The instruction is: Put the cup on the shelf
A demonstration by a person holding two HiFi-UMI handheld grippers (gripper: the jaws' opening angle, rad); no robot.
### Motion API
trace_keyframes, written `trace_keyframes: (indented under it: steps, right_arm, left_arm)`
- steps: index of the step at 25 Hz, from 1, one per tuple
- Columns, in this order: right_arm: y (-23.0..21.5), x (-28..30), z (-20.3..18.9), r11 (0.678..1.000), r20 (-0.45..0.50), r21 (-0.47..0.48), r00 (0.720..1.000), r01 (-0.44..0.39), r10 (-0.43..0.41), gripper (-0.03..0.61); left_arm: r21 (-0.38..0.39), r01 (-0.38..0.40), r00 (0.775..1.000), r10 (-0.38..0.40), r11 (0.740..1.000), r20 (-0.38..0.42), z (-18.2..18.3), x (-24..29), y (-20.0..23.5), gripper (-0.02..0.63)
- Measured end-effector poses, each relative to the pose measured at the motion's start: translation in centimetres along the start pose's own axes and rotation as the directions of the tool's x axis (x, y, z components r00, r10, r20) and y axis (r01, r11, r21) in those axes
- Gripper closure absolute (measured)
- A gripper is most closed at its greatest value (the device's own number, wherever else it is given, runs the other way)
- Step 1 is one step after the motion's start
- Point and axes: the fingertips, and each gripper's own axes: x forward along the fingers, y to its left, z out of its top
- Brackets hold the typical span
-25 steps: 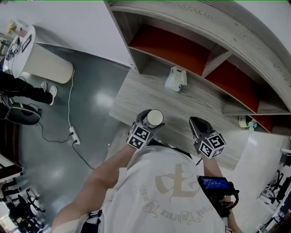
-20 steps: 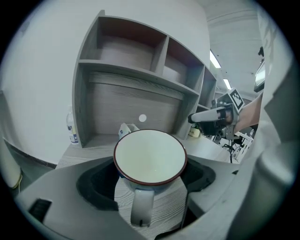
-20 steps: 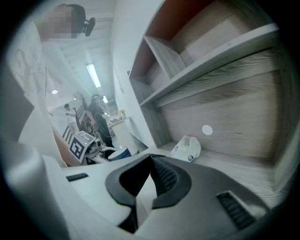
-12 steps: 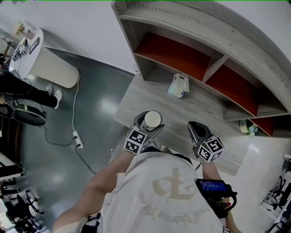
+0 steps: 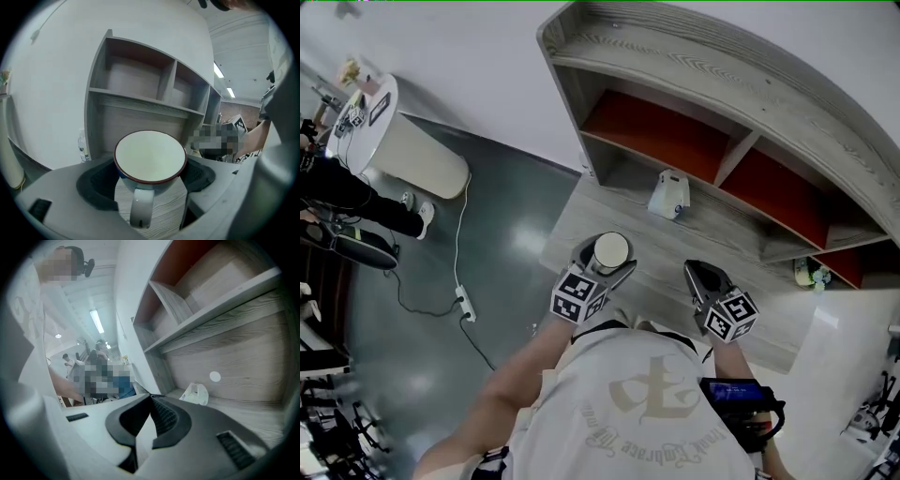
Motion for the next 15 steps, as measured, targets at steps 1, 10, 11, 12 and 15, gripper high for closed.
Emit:
trace_keyframes:
  steps: [1, 10, 11, 12, 15]
  right_arm:
    - [0.0, 0.1, 0.1, 1.0, 0.002, -0.001, 1.0, -0.003, 0.003, 0.574]
    - [0.5, 1.0, 0.9, 1.0, 0.023, -0.002, 1.0, -0.016, 0.016, 0.574]
    - [0.5, 1.0, 0.9, 1.0, 0.024, -0.002, 1.0, -0.015, 0.015, 0.574]
    - [0.5, 1.1, 1.0, 1.0, 0.025, -0.002, 1.0, -0.014, 0.014, 0.574]
    - [0.5, 1.0, 1.0, 1.0, 0.03, 0.004, 1.0, -0.01, 0.01, 0.574]
  left_arm:
    - [0.003, -0.001, 1.0, 0.001, 1.0, 0.007, 0.7, 0.0, 0.2, 0.209]
    - [0.002, 0.003, 0.999, -0.003, 1.0, 0.046, 7.5, -0.6, 2.3, 0.209]
    - [0.003, 0.006, 0.998, -0.006, 1.0, 0.055, 8.4, -0.7, 2.4, 0.21]
    - [0.007, 0.009, 0.998, -0.009, 1.0, 0.066, 9.3, -0.8, 2.5, 0.21]
    - [0.031, 0.015, 0.996, -0.018, 0.999, 0.09, 12.0, -0.9, 2.6, 0.21]
